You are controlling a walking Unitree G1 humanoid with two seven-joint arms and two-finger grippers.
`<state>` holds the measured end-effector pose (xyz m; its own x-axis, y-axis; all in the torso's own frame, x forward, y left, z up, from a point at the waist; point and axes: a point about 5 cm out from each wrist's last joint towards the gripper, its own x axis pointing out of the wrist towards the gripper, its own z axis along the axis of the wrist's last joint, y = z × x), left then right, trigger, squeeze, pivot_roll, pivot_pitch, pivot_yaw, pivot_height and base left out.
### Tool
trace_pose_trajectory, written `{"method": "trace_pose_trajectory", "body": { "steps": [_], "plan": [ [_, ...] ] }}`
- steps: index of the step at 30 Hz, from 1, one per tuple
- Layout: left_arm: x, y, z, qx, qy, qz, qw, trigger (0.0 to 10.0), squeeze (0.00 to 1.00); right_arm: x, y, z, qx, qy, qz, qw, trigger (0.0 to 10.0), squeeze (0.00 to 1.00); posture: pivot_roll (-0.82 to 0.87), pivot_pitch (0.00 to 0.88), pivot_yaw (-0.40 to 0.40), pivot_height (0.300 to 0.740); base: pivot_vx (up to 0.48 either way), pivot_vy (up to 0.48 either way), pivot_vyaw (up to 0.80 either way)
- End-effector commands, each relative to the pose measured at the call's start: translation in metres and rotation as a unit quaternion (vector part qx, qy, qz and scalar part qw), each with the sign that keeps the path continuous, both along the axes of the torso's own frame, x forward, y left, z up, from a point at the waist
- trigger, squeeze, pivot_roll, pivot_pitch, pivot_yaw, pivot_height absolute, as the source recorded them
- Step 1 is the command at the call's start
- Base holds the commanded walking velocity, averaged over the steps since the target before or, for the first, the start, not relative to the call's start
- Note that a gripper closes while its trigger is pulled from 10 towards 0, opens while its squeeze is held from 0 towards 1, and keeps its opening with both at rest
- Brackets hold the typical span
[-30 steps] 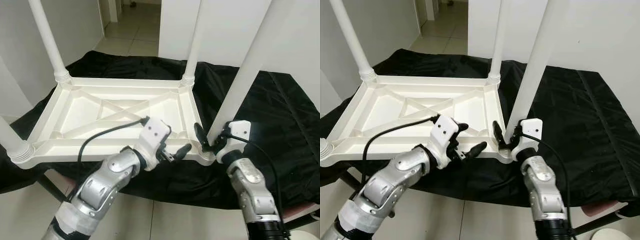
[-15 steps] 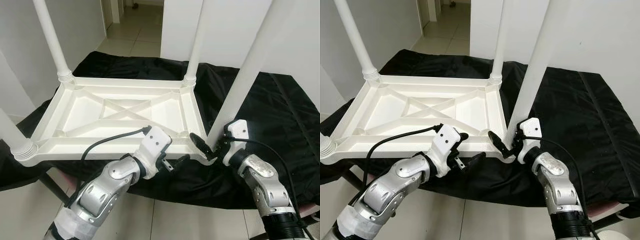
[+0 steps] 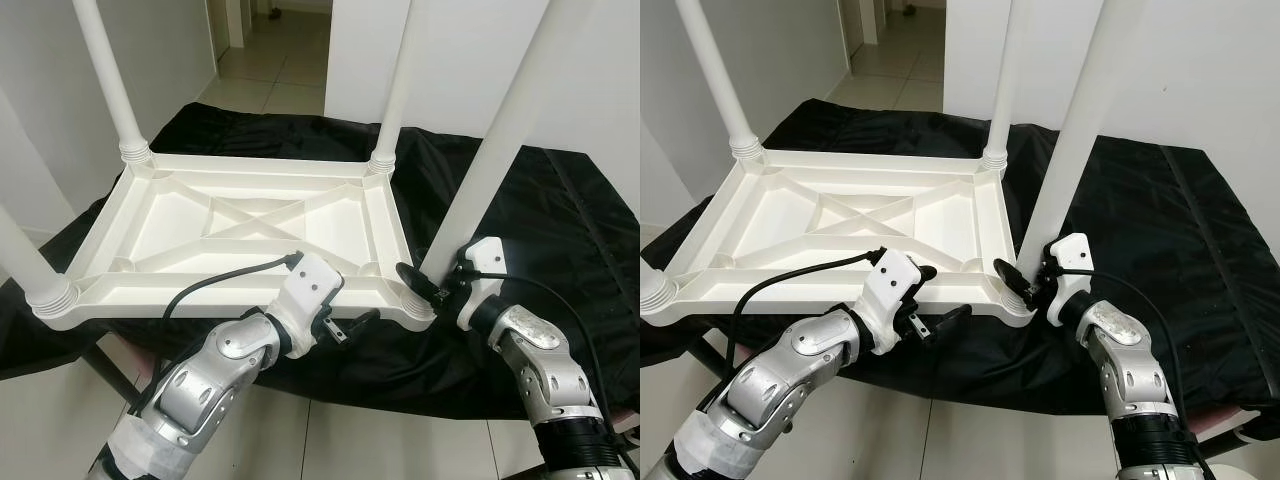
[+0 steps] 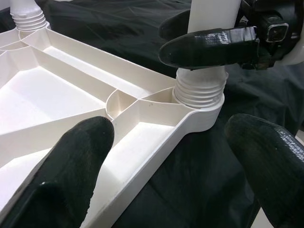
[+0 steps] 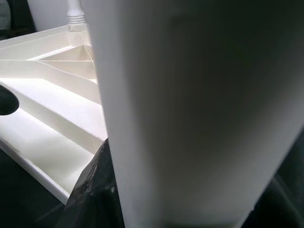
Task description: Building children table
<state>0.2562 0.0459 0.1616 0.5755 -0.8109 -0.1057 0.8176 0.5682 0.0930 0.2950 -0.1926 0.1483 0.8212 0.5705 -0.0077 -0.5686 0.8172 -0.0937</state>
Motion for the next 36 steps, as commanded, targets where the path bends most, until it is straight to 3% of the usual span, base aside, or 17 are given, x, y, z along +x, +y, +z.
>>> {"method": "trace_pose_trajectory", "body": {
  "steps": [1, 8, 10, 19, 21, 22, 24, 27, 29, 36],
  "plan": [
    [-0.003, -0.001, 0.002, 0.008, -0.007, -0.030, 0.999, 10.0, 0.00, -0.005, 0.003, -0.016, 0.016, 0.046, -0.003, 0.999, 10.0, 0.00, -0.03, 0.000, -0.036, 0.740, 0.000, 0.000, 0.00],
    [-0.003, -0.001, 0.003, 0.009, -0.007, -0.031, 0.999, 10.0, 0.00, -0.005, 0.008, -0.018, 0.020, 0.050, -0.024, 0.998, 10.0, 0.00, -0.03, 0.000, -0.034, 0.740, 0.000, 0.000, 0.00],
    [-0.003, 0.000, 0.002, 0.009, -0.007, -0.029, 1.000, 10.0, 0.00, -0.002, 0.015, -0.019, 0.020, 0.051, -0.103, 0.993, 10.0, 0.00, -0.03, 0.000, -0.035, 0.740, 0.000, 0.000, 0.00],
    [-0.003, 0.000, 0.002, 0.008, -0.005, -0.027, 1.000, 10.0, 0.00, -0.002, 0.027, -0.018, 0.051, 0.058, -0.175, 0.981, 10.0, 0.00, -0.03, 0.000, -0.037, 0.740, 0.000, 0.000, 0.00],
    [-0.003, 0.001, 0.002, 0.008, -0.005, -0.027, 1.000, 10.0, 0.00, -0.002, 0.037, -0.016, 0.080, 0.058, -0.242, 0.965, 10.0, 0.00, -0.04, 0.000, -0.036, 0.740, 0.000, 0.000, 0.00],
    [-0.003, 0.001, 0.002, 0.008, -0.005, -0.026, 1.000, 10.0, 0.00, -0.003, 0.041, -0.016, 0.098, 0.058, -0.290, 0.950, 10.0, 0.00, -0.04, 0.000, -0.036, 0.740, 0.000, 0.000, 0.00],
    [-0.003, 0.001, 0.002, 0.008, -0.005, -0.026, 1.000, 10.0, 0.00, -0.003, 0.041, -0.016, 0.098, 0.058, -0.290, 0.950, 10.0, 0.00, -0.04, 0.000, -0.036, 0.740, 0.000, 0.000, 0.00],
    [-0.002, 0.000, 0.002, 0.007, -0.006, -0.025, 1.000, 10.0, 0.00, -0.006, 0.056, -0.013, 0.132, 0.054, -0.376, 0.916, 10.0, 0.00, -0.04, 0.000, -0.036, 0.740, 0.000, 0.000, 0.00],
    [-0.002, -0.001, 0.002, 0.007, -0.008, -0.024, 1.000, 10.0, 0.00, -0.006, 0.065, -0.011, 0.138, 0.052, -0.376, 0.915, 10.0, 0.00, -0.04, 0.002, -0.033, 0.740, 0.000, 0.000, 0.00],
    [-0.001, -0.001, 0.003, 0.004, -0.008, -0.023, 1.000, 10.0, 0.00, -0.007, 0.063, -0.003, 0.139, 0.037, -0.371, 0.918, 10.0, 0.00, -0.04, 0.004, -0.034, 0.740, 0.000, 0.000, 0.00]
  ]
}}
